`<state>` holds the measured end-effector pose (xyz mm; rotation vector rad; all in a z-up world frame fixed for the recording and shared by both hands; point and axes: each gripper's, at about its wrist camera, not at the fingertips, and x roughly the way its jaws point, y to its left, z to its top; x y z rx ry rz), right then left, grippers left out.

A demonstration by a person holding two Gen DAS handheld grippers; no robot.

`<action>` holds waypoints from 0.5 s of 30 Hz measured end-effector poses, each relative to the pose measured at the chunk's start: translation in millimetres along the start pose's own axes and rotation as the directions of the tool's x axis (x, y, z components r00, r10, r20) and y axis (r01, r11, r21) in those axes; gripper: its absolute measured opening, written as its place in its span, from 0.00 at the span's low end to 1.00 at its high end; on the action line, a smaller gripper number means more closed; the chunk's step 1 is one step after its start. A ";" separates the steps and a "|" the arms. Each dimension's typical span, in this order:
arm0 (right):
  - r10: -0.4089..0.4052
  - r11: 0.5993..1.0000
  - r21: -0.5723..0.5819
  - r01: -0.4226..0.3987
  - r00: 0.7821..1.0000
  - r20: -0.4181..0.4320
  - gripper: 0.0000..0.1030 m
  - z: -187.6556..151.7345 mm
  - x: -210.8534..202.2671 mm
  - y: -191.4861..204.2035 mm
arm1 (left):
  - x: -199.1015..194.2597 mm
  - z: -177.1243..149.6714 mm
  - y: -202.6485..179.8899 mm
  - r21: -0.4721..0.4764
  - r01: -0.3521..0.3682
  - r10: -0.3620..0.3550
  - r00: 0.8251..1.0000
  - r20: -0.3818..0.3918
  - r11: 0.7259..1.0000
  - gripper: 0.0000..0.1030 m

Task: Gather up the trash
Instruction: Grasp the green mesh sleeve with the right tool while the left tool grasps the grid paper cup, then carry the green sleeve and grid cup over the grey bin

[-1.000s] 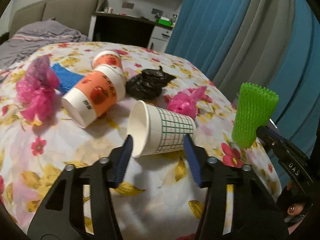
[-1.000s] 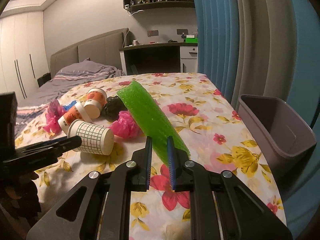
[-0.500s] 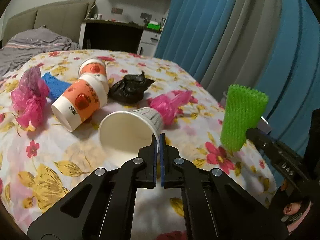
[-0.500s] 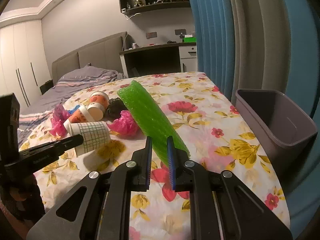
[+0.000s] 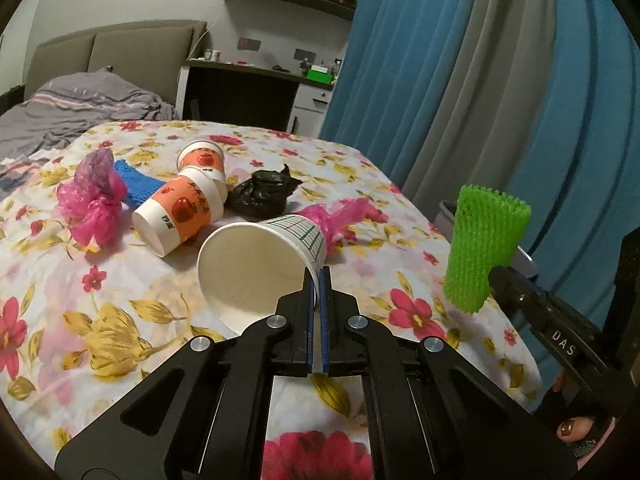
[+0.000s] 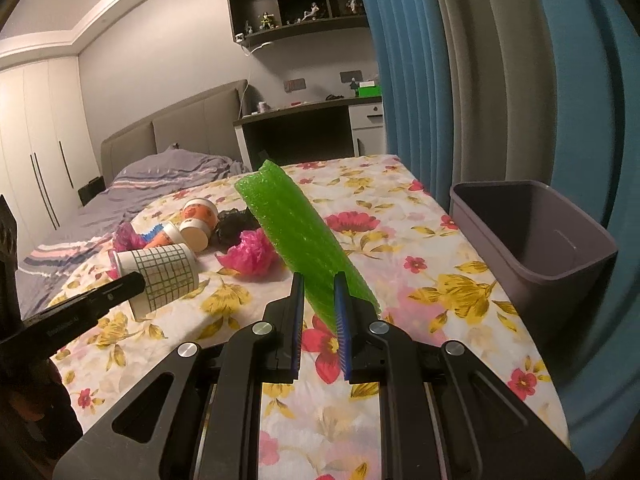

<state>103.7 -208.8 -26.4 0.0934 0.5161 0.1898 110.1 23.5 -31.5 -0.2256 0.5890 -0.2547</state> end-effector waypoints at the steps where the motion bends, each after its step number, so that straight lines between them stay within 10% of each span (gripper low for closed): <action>1: -0.002 1.000 0.002 0.002 1.000 0.005 0.15 0.2 -3.0 -1.2 | -1.4 -0.1 -2.2 0.003 0.000 0.000 1.000 0.003 1.000 0.02; 15: -0.018 0.999 0.036 0.016 0.998 0.054 0.15 1.6 -32.3 -20.7 | -12.0 3.4 -35.0 0.066 0.026 -0.029 0.999 0.039 0.997 0.02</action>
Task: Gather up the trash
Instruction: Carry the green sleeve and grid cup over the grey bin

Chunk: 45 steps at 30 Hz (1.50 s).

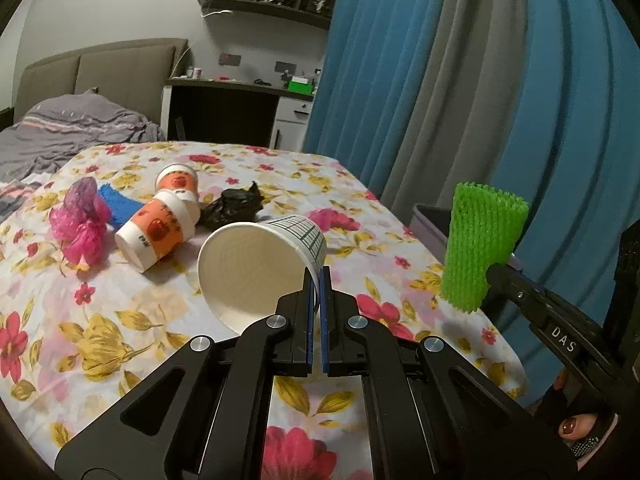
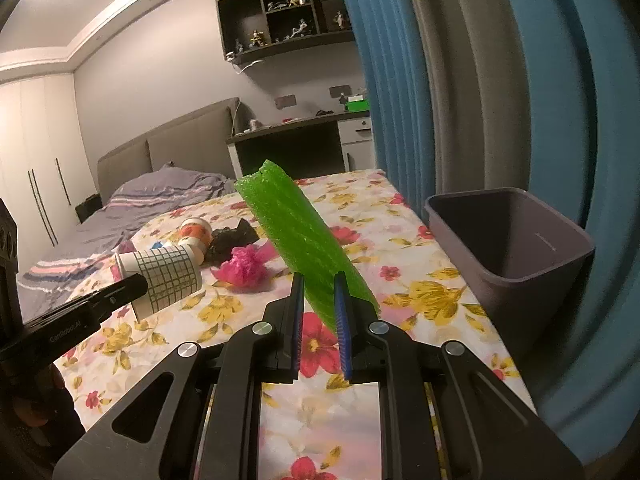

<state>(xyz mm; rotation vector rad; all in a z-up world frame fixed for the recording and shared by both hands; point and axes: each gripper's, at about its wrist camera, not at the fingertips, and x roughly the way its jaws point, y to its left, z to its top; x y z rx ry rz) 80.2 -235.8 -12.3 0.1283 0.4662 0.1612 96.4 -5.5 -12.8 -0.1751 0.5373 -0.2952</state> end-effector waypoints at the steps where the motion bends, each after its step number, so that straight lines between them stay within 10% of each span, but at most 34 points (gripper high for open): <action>1: -0.004 1.000 0.004 0.004 1.000 0.003 0.15 0.4 -1.8 -3.1 | 0.8 0.9 -2.7 0.004 0.003 -0.003 1.000 0.001 1.000 0.02; 27: -0.265 0.959 0.133 0.251 0.959 0.103 0.15 47.3 5.1 -139.2 | 106.8 58.5 -155.1 0.154 0.286 -0.291 0.957 0.008 0.946 0.02; 45: -0.305 0.942 0.152 0.301 0.952 0.007 0.16 46.1 58.2 -186.0 | 202.8 59.0 -208.2 0.133 0.397 -0.386 0.917 -0.101 0.908 0.02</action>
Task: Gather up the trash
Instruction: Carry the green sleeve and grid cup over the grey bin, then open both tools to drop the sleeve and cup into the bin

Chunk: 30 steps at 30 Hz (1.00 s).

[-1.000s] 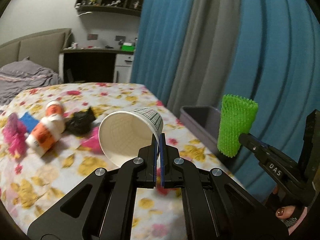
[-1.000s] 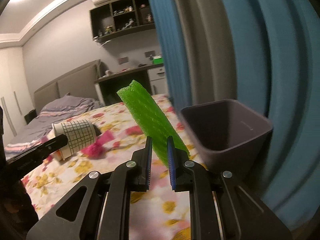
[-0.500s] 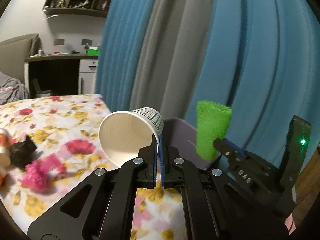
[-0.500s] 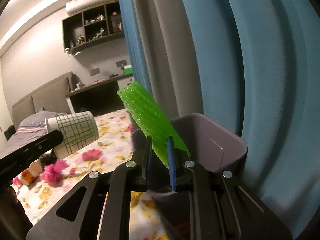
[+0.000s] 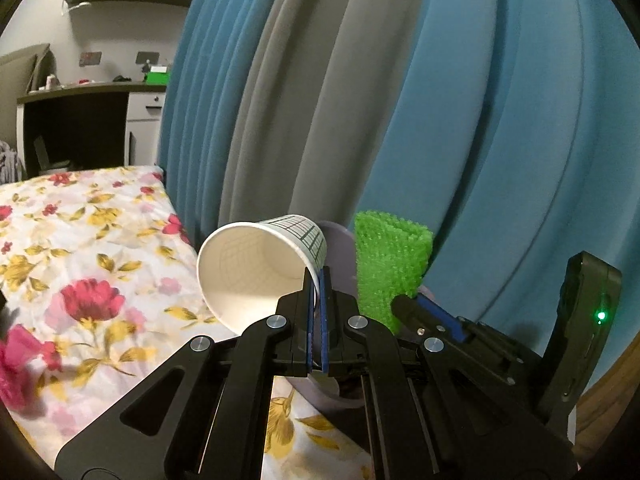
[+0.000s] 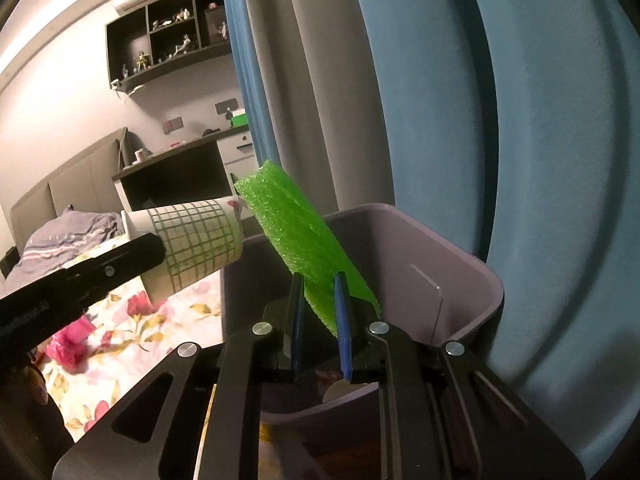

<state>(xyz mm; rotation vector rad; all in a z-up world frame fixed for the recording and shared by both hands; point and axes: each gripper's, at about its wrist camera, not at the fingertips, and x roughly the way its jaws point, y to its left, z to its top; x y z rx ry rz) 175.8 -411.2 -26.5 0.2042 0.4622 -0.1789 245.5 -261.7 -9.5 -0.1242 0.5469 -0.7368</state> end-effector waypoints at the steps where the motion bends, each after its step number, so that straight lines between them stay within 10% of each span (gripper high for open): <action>1: -0.002 1.000 -0.001 0.002 1.000 -0.004 0.16 -0.1 2.0 -0.3 | 3.2 -0.8 0.2 -0.002 0.003 -0.003 1.000 -0.005 1.000 0.02; 22: -0.012 1.000 0.002 0.012 0.996 -0.083 0.18 -8.6 27.3 -7.8 | 24.5 -3.0 -1.9 -0.020 0.047 -0.048 0.998 -0.047 0.999 0.02; 30: -0.036 0.999 -0.012 0.035 0.997 -0.066 0.41 -12.3 18.7 -20.3 | 33.8 -10.3 -9.0 -0.009 0.066 -0.066 0.995 -0.076 0.998 0.02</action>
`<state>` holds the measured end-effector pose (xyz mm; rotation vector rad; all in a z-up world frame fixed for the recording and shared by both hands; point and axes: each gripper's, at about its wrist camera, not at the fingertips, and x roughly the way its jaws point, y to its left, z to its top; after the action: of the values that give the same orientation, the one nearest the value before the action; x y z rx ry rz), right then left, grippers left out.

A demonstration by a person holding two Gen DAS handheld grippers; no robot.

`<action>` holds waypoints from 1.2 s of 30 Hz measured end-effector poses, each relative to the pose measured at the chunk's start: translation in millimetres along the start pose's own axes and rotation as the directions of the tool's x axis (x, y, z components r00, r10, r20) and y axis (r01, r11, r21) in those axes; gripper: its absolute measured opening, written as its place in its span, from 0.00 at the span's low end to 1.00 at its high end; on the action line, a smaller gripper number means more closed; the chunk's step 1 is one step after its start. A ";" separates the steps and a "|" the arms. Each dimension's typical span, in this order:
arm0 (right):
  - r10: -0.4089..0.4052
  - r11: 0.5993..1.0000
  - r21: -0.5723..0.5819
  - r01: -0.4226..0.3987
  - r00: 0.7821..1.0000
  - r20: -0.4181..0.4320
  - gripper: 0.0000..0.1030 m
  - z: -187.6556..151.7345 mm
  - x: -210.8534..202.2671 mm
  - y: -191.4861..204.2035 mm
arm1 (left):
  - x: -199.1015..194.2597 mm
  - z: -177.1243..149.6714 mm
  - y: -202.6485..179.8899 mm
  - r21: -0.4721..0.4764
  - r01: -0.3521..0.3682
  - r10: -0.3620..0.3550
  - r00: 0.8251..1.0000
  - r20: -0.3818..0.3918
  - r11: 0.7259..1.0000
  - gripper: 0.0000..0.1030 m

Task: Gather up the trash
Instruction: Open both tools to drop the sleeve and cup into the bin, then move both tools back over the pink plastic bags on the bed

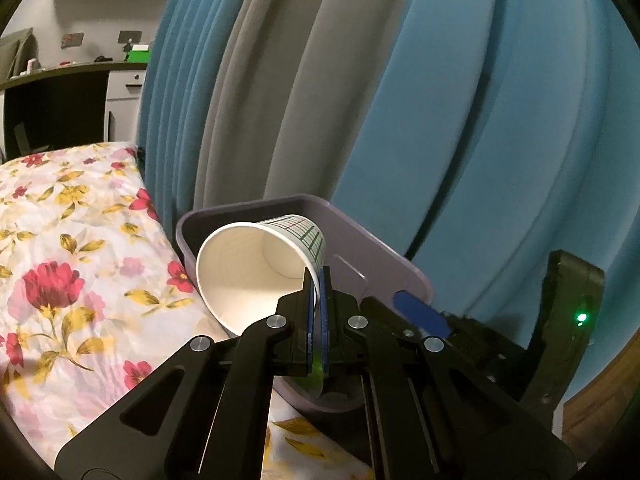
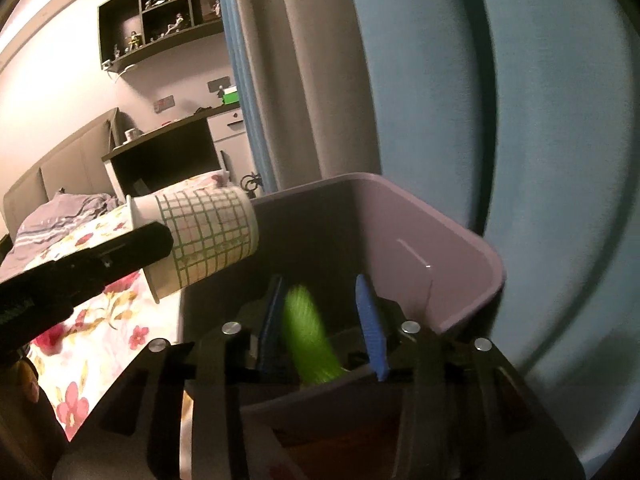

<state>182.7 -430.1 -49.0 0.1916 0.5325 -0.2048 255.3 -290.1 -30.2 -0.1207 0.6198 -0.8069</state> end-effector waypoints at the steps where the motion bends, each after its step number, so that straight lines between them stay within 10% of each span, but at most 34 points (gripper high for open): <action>1: -0.014 1.000 0.001 0.014 1.000 0.005 0.43 -2.3 -2.9 -2.1 | 2.2 -1.1 -0.8 0.000 0.003 -0.003 1.000 -0.009 1.000 0.02; 13: -0.084 0.994 0.082 0.076 0.992 0.094 0.59 -4.3 -43.3 -33.9 | 23.9 -18.0 -19.7 0.035 0.025 -0.022 0.995 -0.101 0.999 0.06; 15: -0.086 0.993 0.089 0.077 0.991 0.100 0.59 -3.9 -46.9 -34.0 | 24.9 -18.9 -19.5 0.032 0.015 -0.011 0.993 -0.115 0.999 0.20; 17: -0.086 0.993 0.095 0.076 0.990 0.109 0.59 -2.9 -50.3 -35.1 | 21.7 -20.7 -17.6 0.024 -0.002 0.004 0.994 -0.110 1.000 0.58; 24: -0.082 0.993 0.093 0.069 0.986 0.147 0.66 1.2 -67.1 -26.6 | -26.0 -33.9 4.4 -0.055 -0.092 0.091 0.995 -0.028 0.994 0.85; 36: 0.010 0.999 0.047 -0.019 0.984 0.180 0.85 -9.9 -99.6 29.3 | -149.7 -73.3 46.9 -0.140 -0.395 0.404 0.914 0.045 0.908 0.93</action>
<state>101.1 -385.4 -1.8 0.2215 0.3463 -0.2187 165.4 -142.2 -34.8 -0.1341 0.6013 -0.3623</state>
